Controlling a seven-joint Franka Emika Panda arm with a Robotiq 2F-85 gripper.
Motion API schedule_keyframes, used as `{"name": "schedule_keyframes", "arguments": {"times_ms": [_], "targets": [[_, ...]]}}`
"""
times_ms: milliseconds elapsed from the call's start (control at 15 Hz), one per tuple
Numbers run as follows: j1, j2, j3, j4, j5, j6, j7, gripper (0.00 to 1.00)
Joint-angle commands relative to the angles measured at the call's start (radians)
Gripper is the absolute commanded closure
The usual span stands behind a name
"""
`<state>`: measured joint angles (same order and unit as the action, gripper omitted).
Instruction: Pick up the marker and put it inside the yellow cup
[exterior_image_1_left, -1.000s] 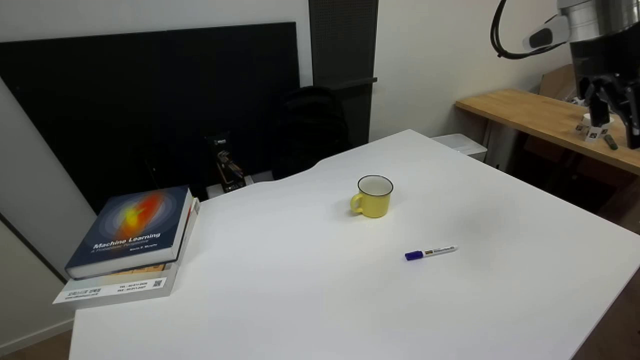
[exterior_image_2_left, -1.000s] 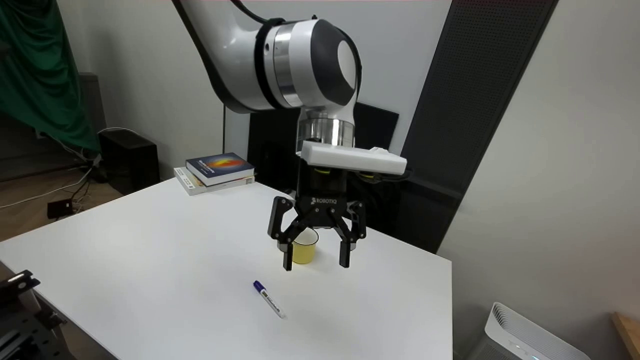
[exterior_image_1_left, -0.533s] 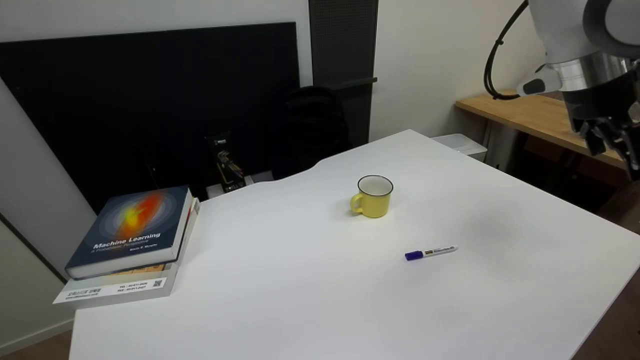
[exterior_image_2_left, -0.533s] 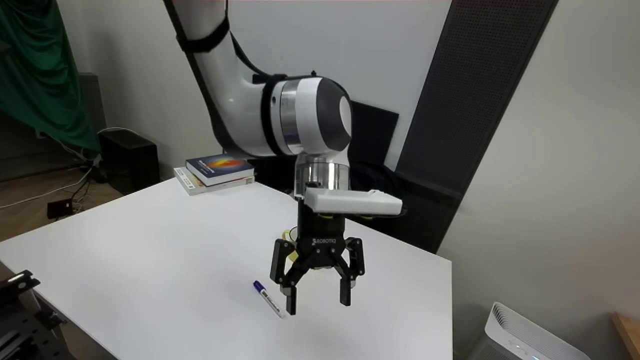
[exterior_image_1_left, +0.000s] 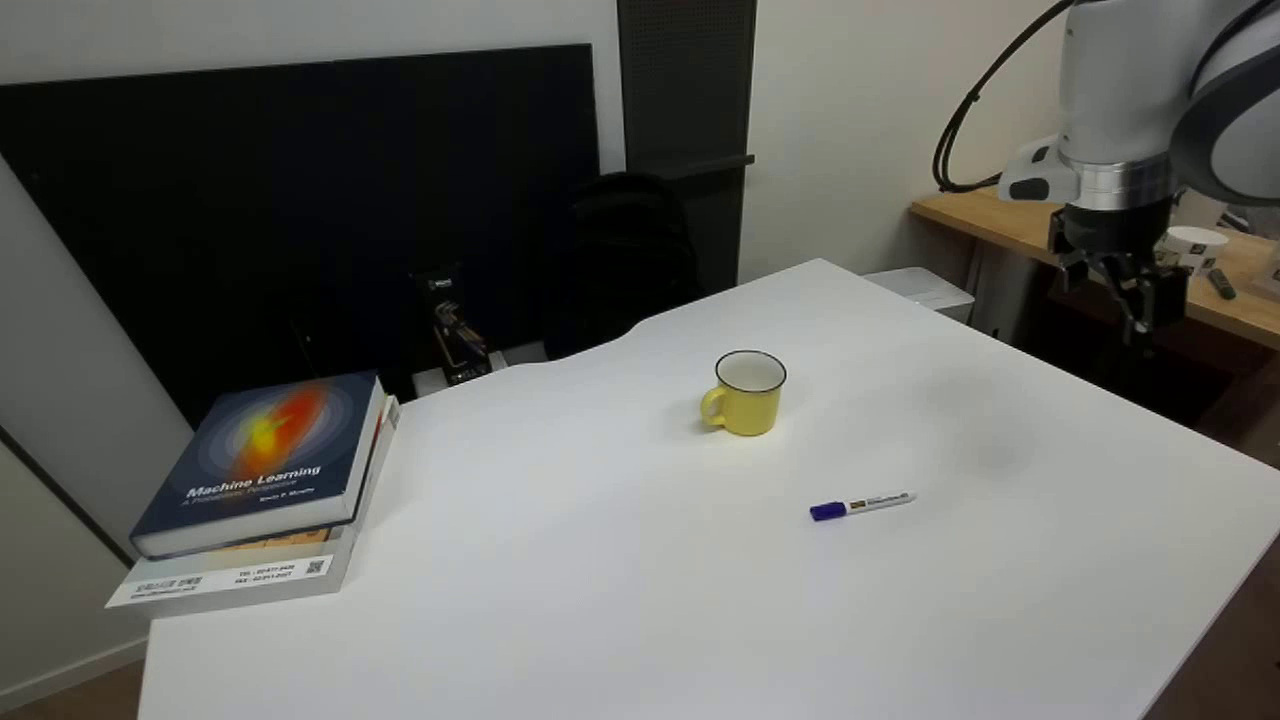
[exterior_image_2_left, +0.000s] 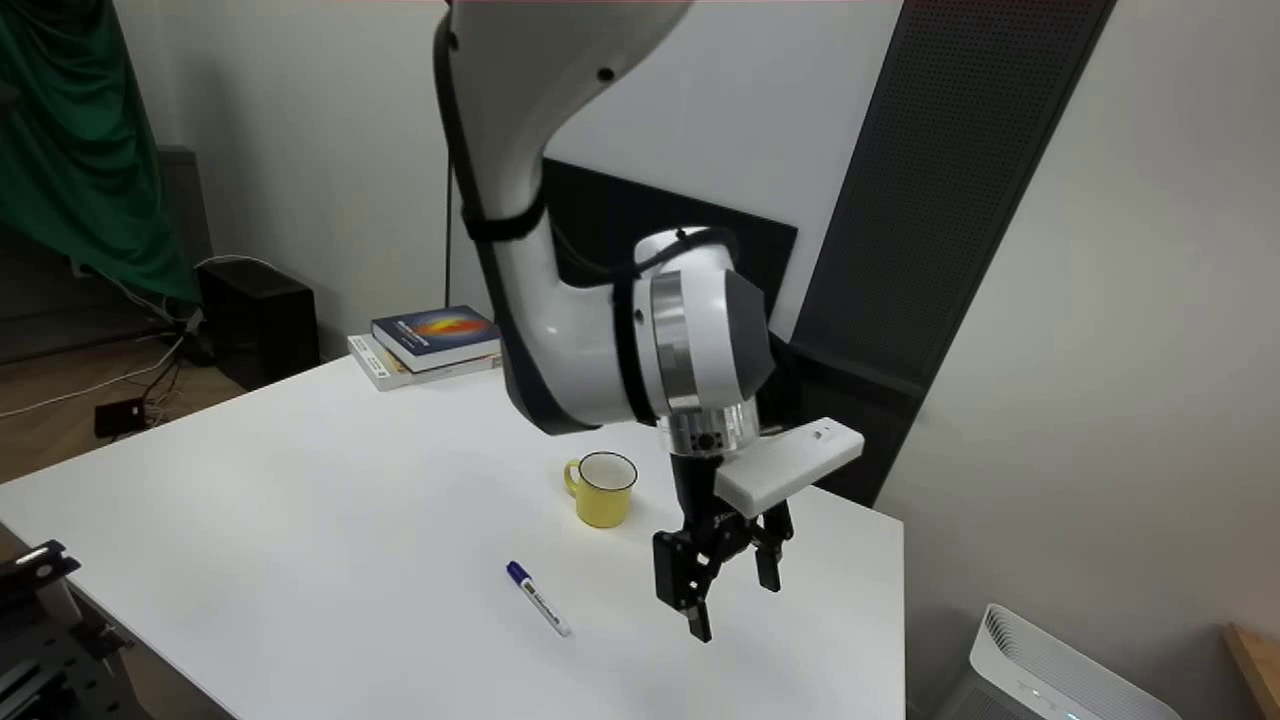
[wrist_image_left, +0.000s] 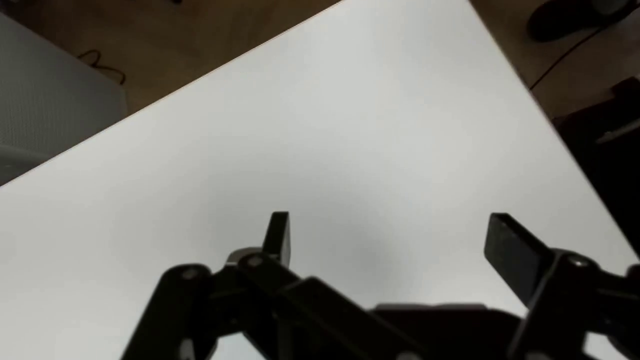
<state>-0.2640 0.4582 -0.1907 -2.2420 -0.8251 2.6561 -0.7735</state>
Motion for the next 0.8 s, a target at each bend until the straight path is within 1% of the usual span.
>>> {"name": "schedule_keyframes", "arguments": {"times_ms": [0,67,200,267,400,533,667,733], "targets": [[-0.142,0.145,0.083,0.146,0.141,0.187,-0.182,0.0],[-0.189,0.182,0.128,0.177,0.211,0.232,-0.263,0.0],[-0.275,0.257,0.231,0.239,0.337,0.282,-0.444,0.0],[-0.32,0.293,0.297,0.274,0.385,0.271,-0.534,0.0],[-0.382,0.357,0.409,0.334,0.485,0.226,-0.704,0.0],[-0.385,0.402,0.462,0.386,0.56,0.153,-0.789,0.0],[-0.328,0.421,0.445,0.426,0.621,0.076,-0.794,0.0],[-0.278,0.418,0.41,0.436,0.642,0.052,-0.754,0.0]]}}
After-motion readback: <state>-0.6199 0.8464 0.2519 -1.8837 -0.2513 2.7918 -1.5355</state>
